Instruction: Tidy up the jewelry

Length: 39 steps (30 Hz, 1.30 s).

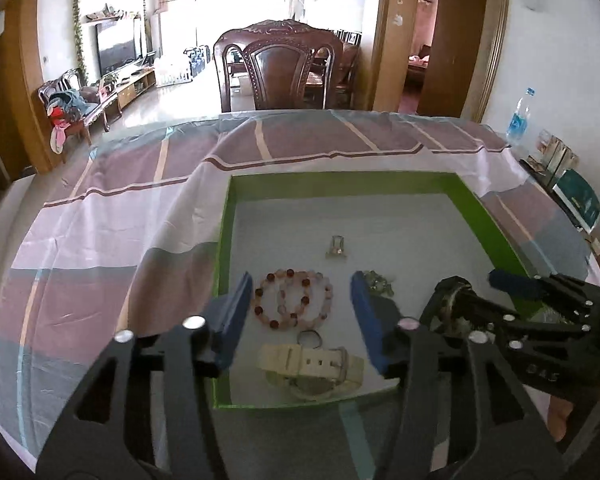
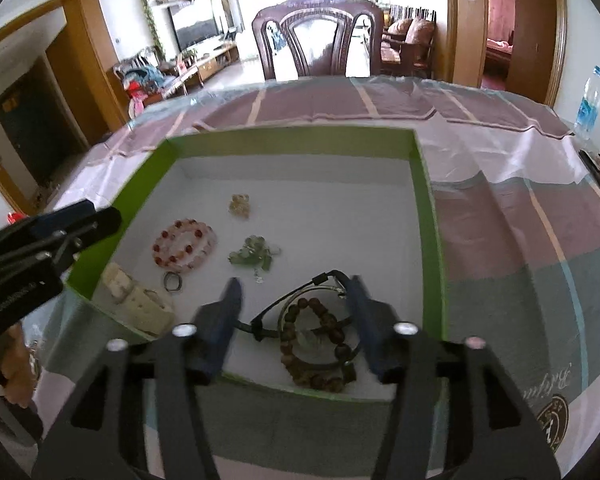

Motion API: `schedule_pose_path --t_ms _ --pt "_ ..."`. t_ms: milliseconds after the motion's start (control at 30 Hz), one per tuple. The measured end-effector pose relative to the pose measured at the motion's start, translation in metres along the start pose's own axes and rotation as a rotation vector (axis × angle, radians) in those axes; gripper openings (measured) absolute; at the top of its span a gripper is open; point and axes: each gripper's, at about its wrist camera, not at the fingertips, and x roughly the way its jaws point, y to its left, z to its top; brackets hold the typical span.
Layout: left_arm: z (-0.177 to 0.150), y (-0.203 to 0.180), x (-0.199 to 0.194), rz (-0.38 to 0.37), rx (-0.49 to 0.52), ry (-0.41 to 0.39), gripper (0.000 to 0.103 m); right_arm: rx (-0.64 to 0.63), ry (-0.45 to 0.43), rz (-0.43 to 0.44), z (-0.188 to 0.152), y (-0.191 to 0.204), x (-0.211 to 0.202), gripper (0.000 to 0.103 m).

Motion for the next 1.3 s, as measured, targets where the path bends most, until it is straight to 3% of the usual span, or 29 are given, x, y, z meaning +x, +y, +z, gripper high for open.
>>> schedule_pose_path --t_ms 33,200,367,467,667,833,1300 --pt "-0.002 0.000 -0.004 0.001 0.003 -0.006 0.068 -0.013 -0.010 -0.001 0.000 0.002 -0.005 0.059" --pt "-0.017 -0.008 -0.041 0.018 0.027 -0.068 0.080 -0.071 -0.077 -0.026 -0.015 0.011 -0.044 0.071" --pt "-0.037 -0.016 -0.084 0.054 0.018 -0.186 0.093 -0.083 -0.159 -0.078 -0.037 0.015 -0.078 0.091" --pt "-0.053 -0.026 -0.097 0.070 0.039 -0.217 0.098 -0.071 -0.216 -0.122 -0.054 0.016 -0.087 0.099" --pt "-0.081 -0.038 -0.091 0.130 0.047 -0.240 0.099 -0.043 -0.293 -0.195 -0.079 0.017 -0.082 0.100" --pt "-0.089 -0.035 -0.080 0.146 0.049 -0.225 0.099 -0.090 -0.325 -0.202 -0.083 0.024 -0.080 0.100" --pt "-0.094 -0.034 -0.070 0.137 0.069 -0.189 0.099 -0.082 -0.305 -0.176 -0.085 0.023 -0.078 0.100"
